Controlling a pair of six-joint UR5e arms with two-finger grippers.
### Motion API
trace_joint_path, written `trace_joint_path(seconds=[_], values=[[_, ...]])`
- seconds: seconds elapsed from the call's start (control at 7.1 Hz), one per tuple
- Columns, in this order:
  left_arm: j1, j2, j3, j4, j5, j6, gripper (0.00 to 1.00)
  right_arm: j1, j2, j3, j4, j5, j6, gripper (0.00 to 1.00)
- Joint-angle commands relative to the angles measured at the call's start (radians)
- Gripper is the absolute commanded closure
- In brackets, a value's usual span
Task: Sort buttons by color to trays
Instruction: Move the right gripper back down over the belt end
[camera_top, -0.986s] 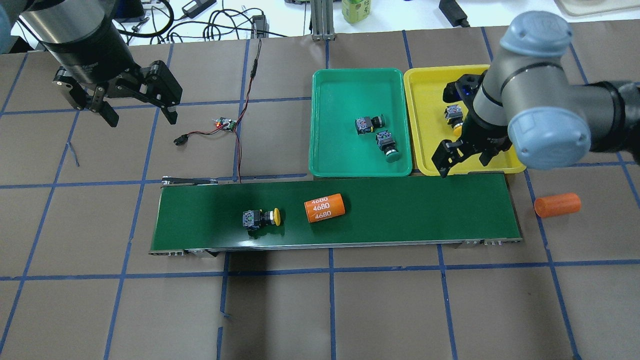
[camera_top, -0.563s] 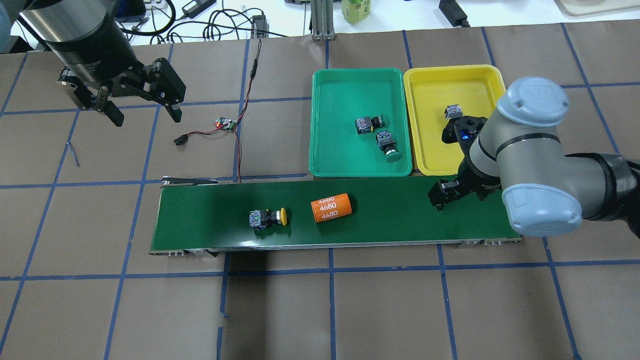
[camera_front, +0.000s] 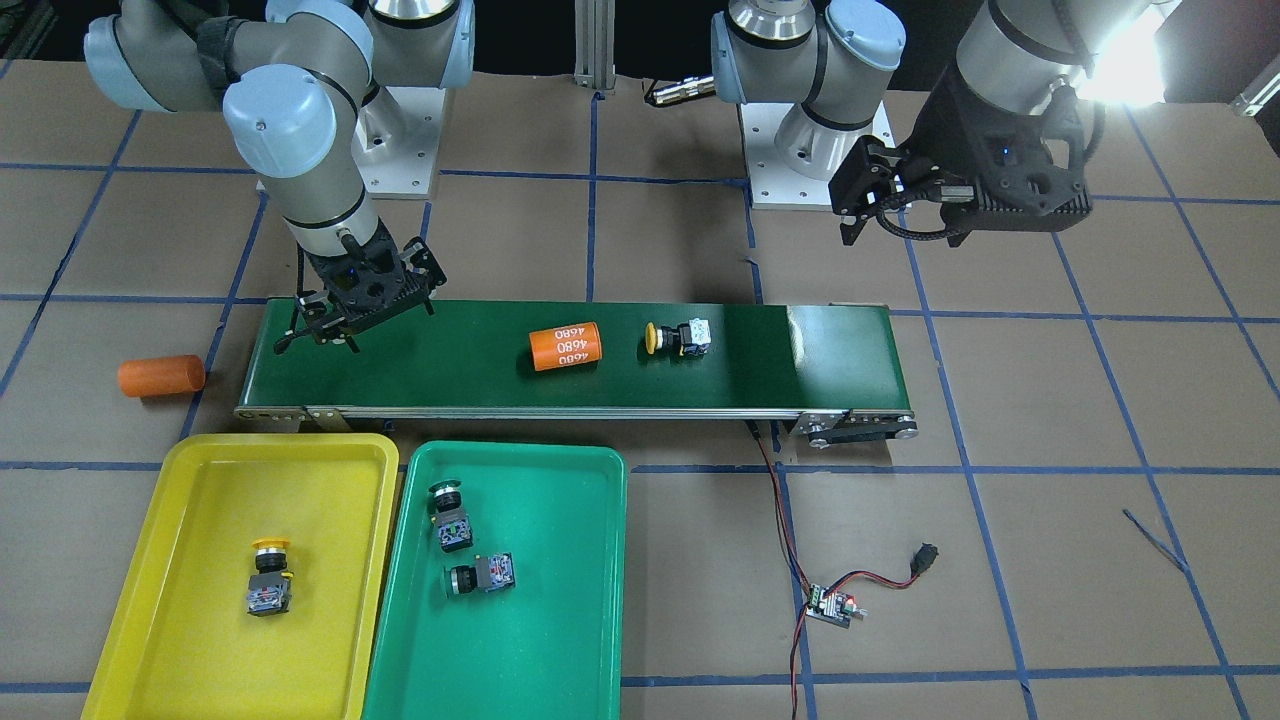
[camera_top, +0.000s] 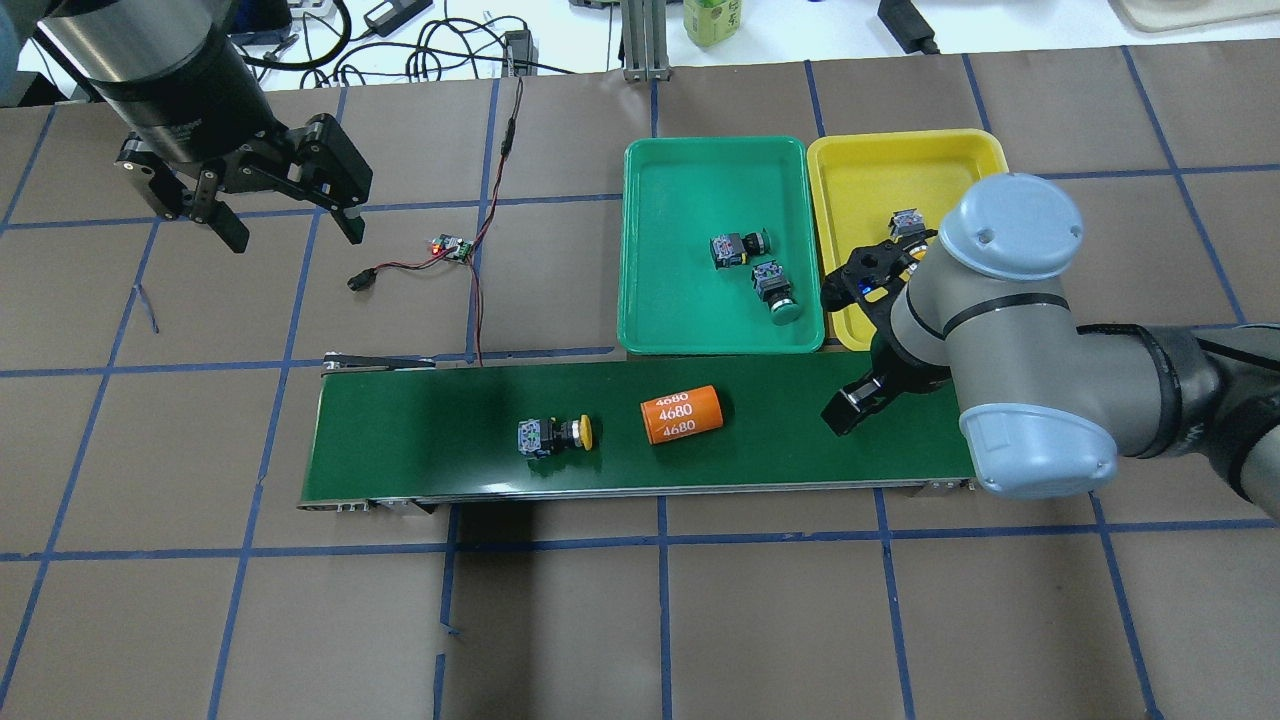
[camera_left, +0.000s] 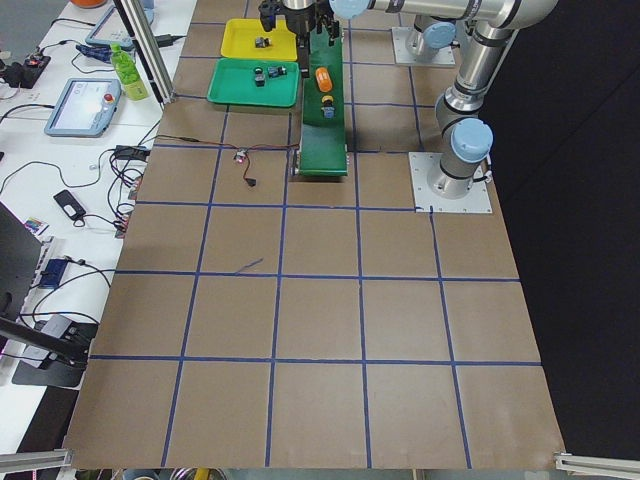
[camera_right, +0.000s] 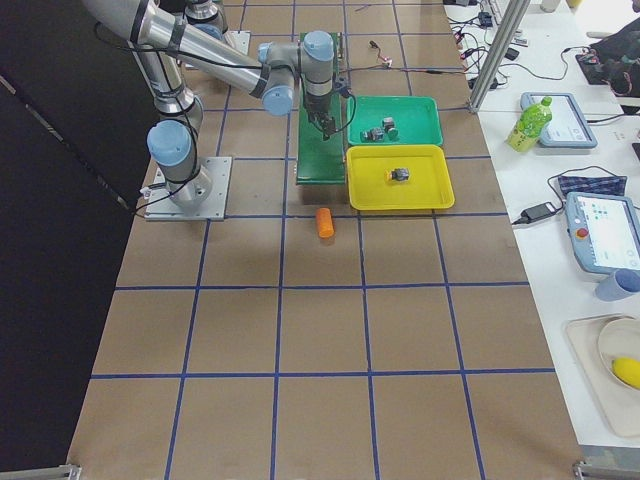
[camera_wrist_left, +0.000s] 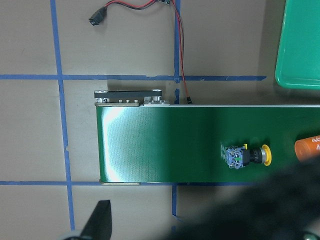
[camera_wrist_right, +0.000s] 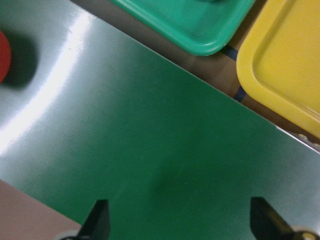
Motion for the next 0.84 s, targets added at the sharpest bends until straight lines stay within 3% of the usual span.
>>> trace_joint_path(seconds=[0.0, 0.56, 0.7], values=[[0.001, 0.005, 0.004, 0.0, 0.0, -0.001, 0.0, 0.002, 0.001, 0.002, 0.002, 0.082, -0.314, 0.0], [-0.001, 0.002, 0.007, -0.001, 0.0, -0.002, 0.0, 0.0, 0.007, 0.001, 0.008, 0.048, -0.763, 0.0], [-0.001, -0.003, 0.006, -0.001, -0.003, -0.002, 0.0, 0.0, 0.007, 0.004, 0.007, -0.061, -0.796, 0.0]])
